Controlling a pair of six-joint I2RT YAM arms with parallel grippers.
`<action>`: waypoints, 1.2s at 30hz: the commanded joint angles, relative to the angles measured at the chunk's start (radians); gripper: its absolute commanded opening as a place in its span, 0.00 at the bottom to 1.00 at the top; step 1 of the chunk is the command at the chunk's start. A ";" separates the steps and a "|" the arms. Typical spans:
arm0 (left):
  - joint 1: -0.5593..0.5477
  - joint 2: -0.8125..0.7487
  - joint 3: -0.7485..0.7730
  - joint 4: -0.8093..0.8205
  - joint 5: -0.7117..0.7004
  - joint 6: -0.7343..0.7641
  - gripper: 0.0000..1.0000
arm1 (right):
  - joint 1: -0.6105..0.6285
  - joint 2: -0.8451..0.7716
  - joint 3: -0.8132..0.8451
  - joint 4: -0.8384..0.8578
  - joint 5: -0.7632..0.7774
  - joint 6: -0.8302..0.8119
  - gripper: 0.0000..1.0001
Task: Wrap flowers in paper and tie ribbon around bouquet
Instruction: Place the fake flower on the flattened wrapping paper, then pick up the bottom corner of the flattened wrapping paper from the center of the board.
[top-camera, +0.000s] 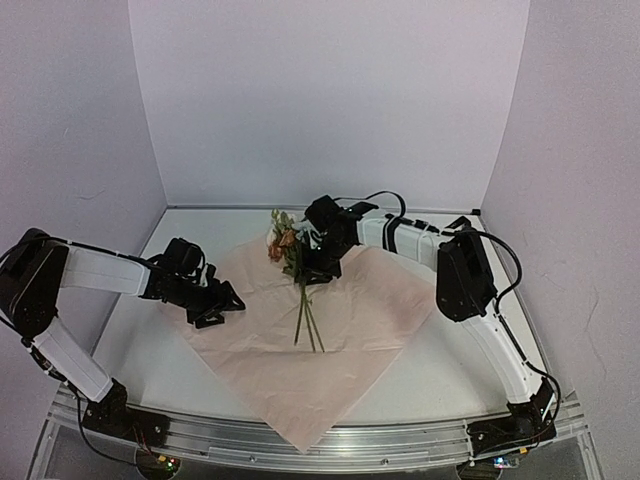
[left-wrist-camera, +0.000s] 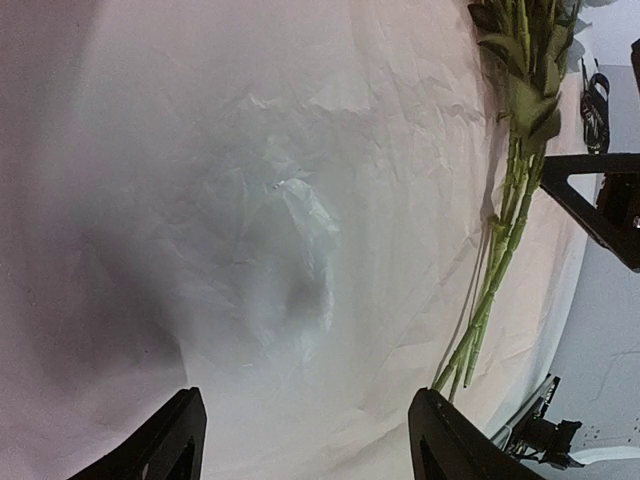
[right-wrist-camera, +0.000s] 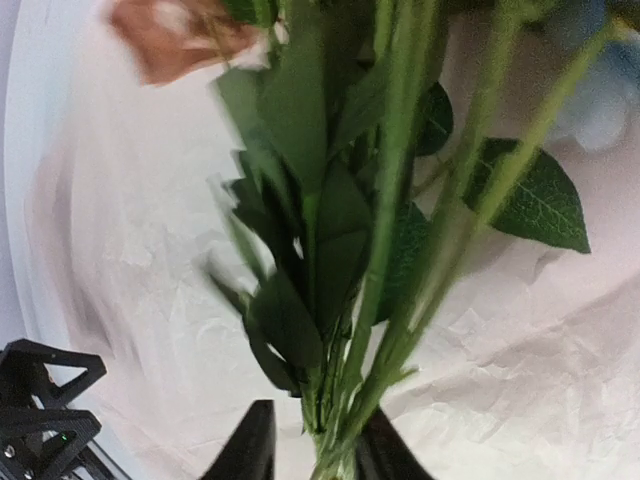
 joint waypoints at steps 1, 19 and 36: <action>0.010 -0.013 -0.010 0.029 0.006 -0.001 0.72 | 0.007 -0.002 -0.001 0.029 0.049 0.039 0.44; 0.017 -0.086 0.004 0.007 0.002 0.019 0.73 | 0.080 -0.575 -0.580 -0.048 0.019 -0.251 0.75; 0.017 -0.175 0.011 -0.063 -0.047 0.042 0.73 | 0.517 -0.973 -1.277 0.319 0.176 -0.747 0.76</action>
